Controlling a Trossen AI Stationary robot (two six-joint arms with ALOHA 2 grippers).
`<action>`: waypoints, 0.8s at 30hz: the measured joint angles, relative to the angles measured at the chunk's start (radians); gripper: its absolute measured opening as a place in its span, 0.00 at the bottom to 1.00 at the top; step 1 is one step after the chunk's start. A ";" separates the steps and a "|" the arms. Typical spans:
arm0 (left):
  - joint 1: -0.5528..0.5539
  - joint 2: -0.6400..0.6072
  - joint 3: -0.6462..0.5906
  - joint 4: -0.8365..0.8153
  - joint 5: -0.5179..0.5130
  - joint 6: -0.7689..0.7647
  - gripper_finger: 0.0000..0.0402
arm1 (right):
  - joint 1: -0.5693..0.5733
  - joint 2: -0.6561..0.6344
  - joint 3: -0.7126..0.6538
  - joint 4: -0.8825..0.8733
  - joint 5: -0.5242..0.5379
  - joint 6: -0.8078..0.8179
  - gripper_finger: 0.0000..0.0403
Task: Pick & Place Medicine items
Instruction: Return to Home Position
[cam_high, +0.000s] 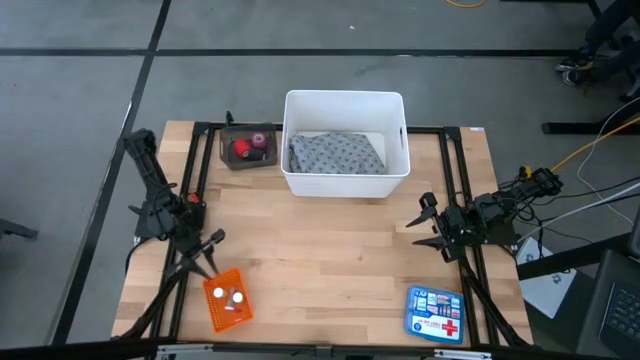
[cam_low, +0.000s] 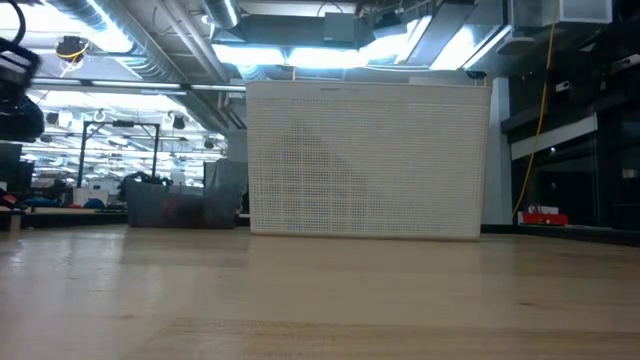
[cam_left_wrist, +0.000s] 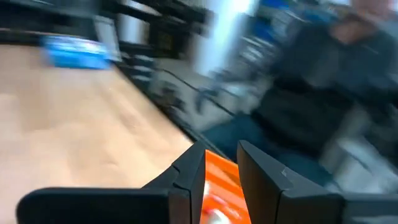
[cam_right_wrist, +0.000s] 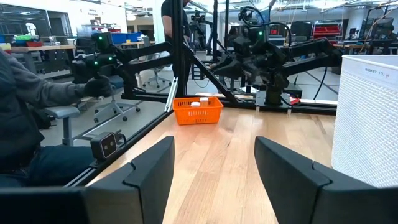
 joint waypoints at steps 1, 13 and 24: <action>0.001 0.002 0.000 -0.006 0.069 0.025 0.22 | 0.000 0.000 0.000 0.000 0.000 0.000 0.56; 0.096 -0.067 -0.002 -0.023 0.155 0.273 0.22 | 0.000 0.000 0.000 0.000 -0.002 0.000 0.56; 0.440 -0.055 -0.002 -0.046 0.284 0.387 0.22 | 0.000 0.000 0.000 0.000 -0.002 0.000 0.56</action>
